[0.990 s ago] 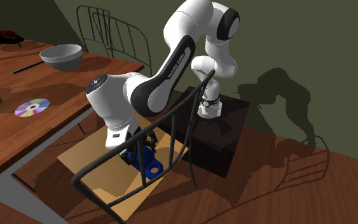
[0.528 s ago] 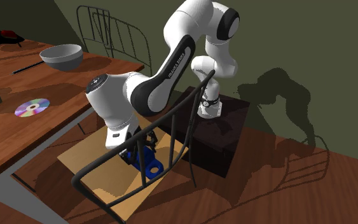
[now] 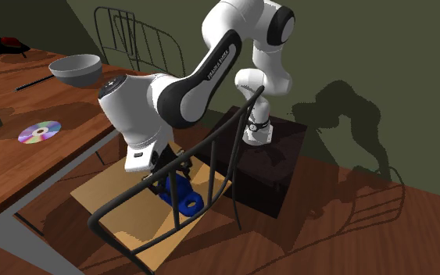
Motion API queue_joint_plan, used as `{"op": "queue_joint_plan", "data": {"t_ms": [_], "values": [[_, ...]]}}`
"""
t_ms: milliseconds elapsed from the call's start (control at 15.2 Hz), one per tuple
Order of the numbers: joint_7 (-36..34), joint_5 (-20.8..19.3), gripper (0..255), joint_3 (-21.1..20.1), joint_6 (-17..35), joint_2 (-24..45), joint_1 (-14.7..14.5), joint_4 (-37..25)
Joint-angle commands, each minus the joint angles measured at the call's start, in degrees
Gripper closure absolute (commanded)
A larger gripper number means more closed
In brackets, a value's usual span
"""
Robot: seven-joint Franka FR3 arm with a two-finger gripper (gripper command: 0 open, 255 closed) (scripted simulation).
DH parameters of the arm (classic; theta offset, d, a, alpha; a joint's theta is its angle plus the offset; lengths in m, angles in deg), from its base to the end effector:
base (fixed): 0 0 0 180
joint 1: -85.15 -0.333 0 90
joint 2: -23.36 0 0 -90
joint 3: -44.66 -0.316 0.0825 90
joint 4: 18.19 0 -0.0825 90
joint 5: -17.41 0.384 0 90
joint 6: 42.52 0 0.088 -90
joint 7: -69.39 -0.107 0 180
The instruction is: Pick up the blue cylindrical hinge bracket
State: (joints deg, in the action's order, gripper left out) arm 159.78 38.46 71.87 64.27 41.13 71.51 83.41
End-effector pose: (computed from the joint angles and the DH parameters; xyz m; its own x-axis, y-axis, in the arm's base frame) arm 0.6069 -0.0973 0.3887 0.3645 0.9123 0.1865 0.9250 -0.3317 -0.1854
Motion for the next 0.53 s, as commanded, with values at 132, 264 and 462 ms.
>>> {"op": "queue_joint_plan", "data": {"t_ms": [132, 264, 462], "values": [[-0.93, -0.76, 255, 0.25, -2.69, -1.10, -0.05, -1.87], [-1.36, -1.08, 255, 0.35, -3.99, -1.55, -0.05, -2.83], [-1.59, -1.25, 255, 0.41, -4.74, -1.79, -0.05, -3.41]]}}
